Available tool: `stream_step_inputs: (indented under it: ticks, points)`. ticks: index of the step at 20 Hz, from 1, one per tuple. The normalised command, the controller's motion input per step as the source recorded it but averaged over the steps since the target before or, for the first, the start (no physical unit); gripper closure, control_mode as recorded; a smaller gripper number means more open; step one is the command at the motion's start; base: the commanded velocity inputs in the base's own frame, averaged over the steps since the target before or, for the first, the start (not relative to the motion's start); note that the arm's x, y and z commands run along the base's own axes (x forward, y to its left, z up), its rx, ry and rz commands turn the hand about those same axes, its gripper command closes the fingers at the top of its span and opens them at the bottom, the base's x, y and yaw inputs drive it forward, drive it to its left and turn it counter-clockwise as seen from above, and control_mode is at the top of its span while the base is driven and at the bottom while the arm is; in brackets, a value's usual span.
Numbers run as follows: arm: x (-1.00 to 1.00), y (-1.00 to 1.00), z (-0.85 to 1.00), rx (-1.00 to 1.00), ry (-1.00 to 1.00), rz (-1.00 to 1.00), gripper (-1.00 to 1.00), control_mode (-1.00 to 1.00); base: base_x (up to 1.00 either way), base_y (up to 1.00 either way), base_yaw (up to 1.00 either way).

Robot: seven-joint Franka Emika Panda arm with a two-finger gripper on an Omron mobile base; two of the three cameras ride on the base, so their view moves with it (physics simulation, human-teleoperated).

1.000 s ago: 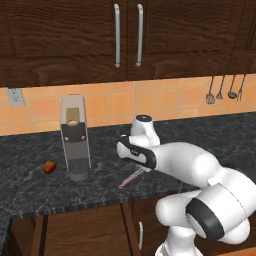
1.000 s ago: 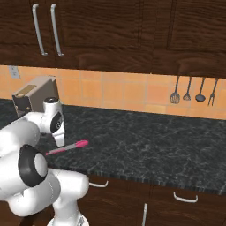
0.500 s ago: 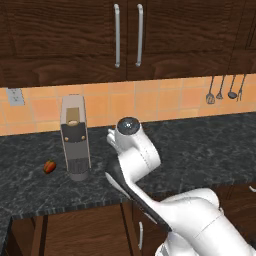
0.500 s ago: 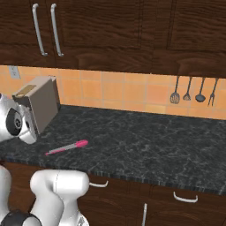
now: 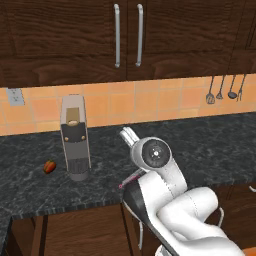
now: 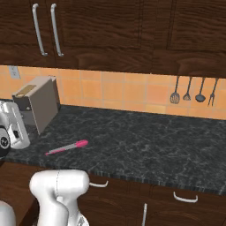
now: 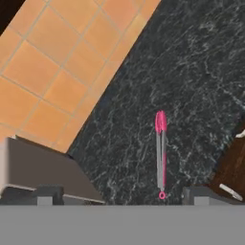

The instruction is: Pick the tongs from the drawer and place it on the counter.

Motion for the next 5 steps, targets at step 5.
stream_step_inputs:
  ticks: [5]
  points:
    - [-0.42, 0.15, 0.05, -0.09, -0.18, 0.0, -1.0, -1.0, 0.0, 0.0, 0.0]
